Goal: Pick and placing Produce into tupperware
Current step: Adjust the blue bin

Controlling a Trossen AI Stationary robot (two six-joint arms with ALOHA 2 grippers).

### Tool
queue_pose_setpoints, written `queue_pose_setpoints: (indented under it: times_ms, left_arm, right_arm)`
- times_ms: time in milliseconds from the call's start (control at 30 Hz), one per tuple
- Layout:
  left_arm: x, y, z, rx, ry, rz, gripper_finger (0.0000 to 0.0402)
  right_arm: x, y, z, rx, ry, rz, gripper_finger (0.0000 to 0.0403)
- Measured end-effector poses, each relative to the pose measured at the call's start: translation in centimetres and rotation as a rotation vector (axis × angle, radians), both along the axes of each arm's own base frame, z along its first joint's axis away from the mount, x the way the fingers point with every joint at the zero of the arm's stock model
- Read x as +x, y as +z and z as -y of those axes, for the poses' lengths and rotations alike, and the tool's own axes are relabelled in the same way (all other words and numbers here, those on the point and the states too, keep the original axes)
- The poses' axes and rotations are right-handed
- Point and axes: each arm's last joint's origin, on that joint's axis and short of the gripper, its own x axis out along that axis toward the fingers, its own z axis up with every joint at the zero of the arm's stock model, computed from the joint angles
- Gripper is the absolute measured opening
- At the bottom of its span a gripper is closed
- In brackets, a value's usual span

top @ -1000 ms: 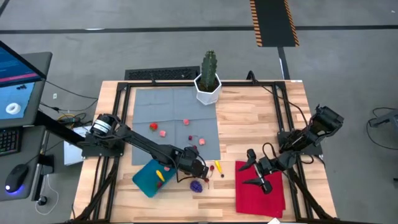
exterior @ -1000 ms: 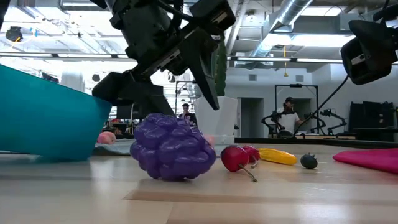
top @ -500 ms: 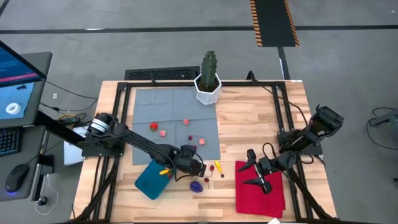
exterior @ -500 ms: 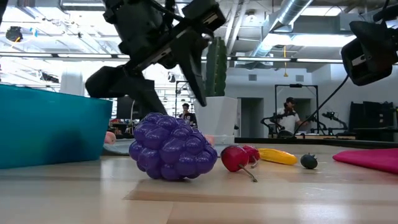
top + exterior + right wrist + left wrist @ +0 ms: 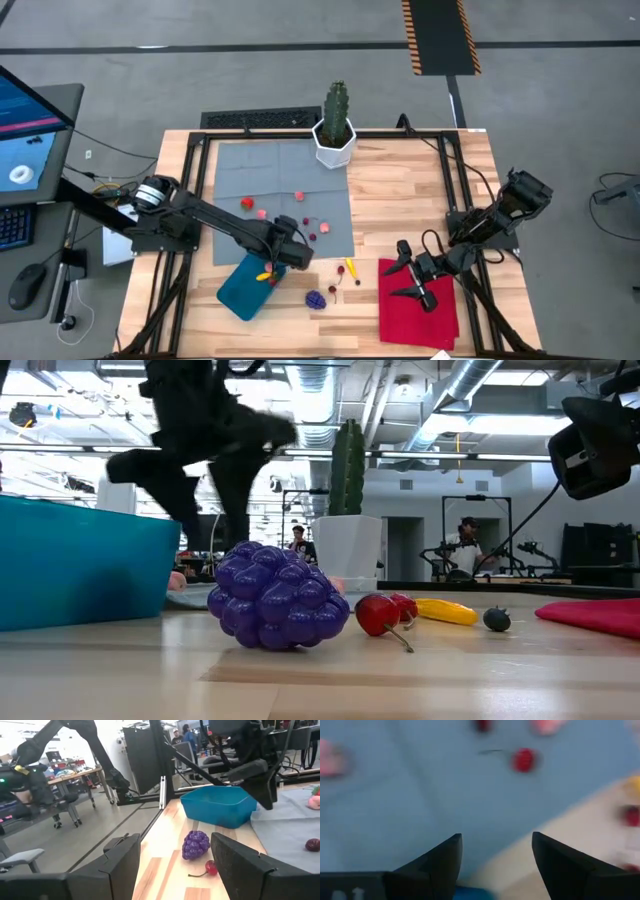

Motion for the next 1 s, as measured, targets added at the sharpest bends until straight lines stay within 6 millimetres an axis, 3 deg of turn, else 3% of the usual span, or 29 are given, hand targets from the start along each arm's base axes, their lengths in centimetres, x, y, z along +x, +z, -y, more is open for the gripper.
queue_pose_setpoints:
  times_ms: [200,400,833,1000]
  left_arm:
    - [-1.4,-0.1,-1.5,0.074,0.035,-0.169,0.0231]
    - [-2.8,-0.2,-1.6,0.015,0.089,-0.319,0.0231]
    - [-4.2,-0.1,0.0,-0.114,0.108,-0.450,0.0231]
    - [-5.9,0.4,0.1,-0.061,0.147,-0.607,0.0231]
  right_arm:
    - [0.0,0.0,0.0,0.005,0.002,-0.003,0.0265]
    - [0.0,-0.1,0.0,0.003,0.002,-0.007,0.0265]
    - [-0.3,-0.1,-0.3,0.004,0.018,-0.006,0.0265]
    - [-0.3,-0.1,-0.3,0.003,0.018,-0.006,0.0265]
